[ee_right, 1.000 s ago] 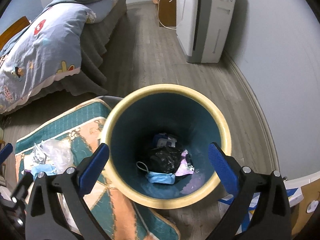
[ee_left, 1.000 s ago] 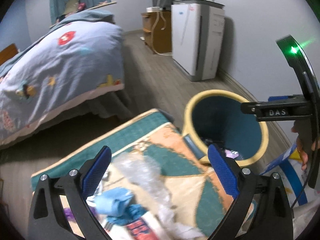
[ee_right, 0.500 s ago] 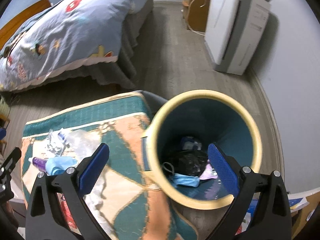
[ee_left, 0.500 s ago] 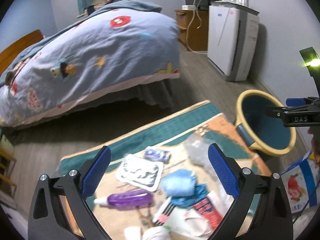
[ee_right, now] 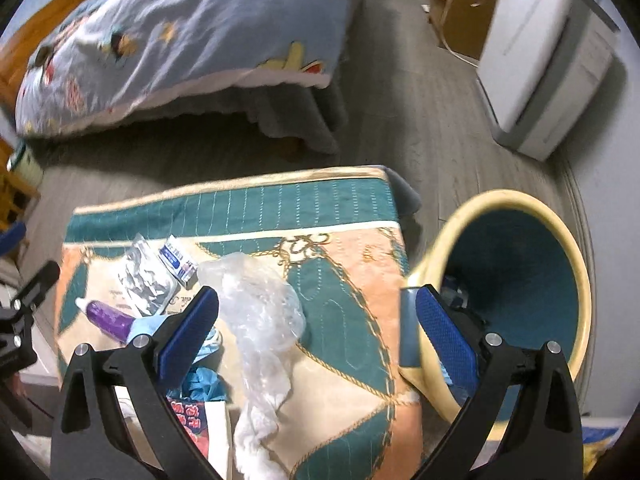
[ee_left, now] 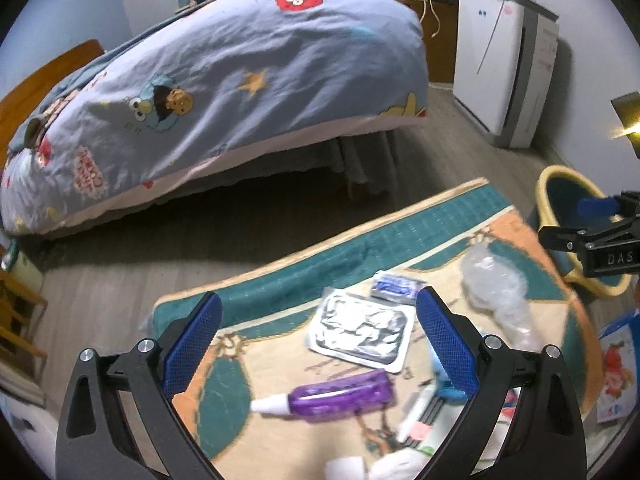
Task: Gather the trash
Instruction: 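Move both tools back over the cushion toward the clear plastic bag, then grasp the clear plastic bag with the right gripper while the left grasps a blue mask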
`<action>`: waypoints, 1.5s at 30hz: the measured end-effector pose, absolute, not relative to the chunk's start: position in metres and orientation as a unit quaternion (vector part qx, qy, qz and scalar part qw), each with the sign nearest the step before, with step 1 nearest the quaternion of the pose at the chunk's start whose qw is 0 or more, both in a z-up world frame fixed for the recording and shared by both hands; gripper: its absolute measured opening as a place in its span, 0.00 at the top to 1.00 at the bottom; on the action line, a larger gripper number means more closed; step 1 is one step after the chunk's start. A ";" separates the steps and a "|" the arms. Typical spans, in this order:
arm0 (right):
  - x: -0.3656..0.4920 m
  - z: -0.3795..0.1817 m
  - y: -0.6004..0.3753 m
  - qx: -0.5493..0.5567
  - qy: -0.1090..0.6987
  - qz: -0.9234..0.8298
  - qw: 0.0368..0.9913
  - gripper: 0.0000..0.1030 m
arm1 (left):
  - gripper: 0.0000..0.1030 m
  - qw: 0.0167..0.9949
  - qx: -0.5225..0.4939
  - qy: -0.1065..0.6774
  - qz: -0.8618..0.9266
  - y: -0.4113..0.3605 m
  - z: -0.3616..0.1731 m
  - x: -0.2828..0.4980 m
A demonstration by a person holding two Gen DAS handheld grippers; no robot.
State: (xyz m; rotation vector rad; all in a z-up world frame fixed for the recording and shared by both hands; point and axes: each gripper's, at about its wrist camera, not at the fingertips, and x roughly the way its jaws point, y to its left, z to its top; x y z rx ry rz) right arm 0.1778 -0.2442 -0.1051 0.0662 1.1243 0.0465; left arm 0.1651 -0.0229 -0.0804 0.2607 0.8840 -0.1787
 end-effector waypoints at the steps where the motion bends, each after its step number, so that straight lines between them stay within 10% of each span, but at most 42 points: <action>1: 0.181 -0.110 -0.241 0.030 0.539 0.026 0.841 0.06 | 0.06 0.890 0.131 0.428 -0.084 -0.021 -0.084 0.168; 11: 0.193 -0.152 -0.212 0.018 0.603 0.068 0.795 0.11 | 0.06 0.856 0.128 0.495 -0.069 -0.008 -0.133 0.194; 21: 0.199 -0.165 -0.215 0.048 0.629 0.091 0.771 0.74 | 0.06 0.834 0.140 0.527 -0.086 -0.020 -0.153 0.202; 33: 0.203 -0.136 -0.243 0.075 0.591 0.073 0.800 0.76 | 0.07 0.841 0.030 0.511 -0.175 -0.026 -0.124 0.188; 45: 0.191 -0.117 -0.280 0.109 0.560 0.036 0.820 0.76 | 0.12 0.803 0.132 0.519 -0.262 -0.094 -0.135 0.151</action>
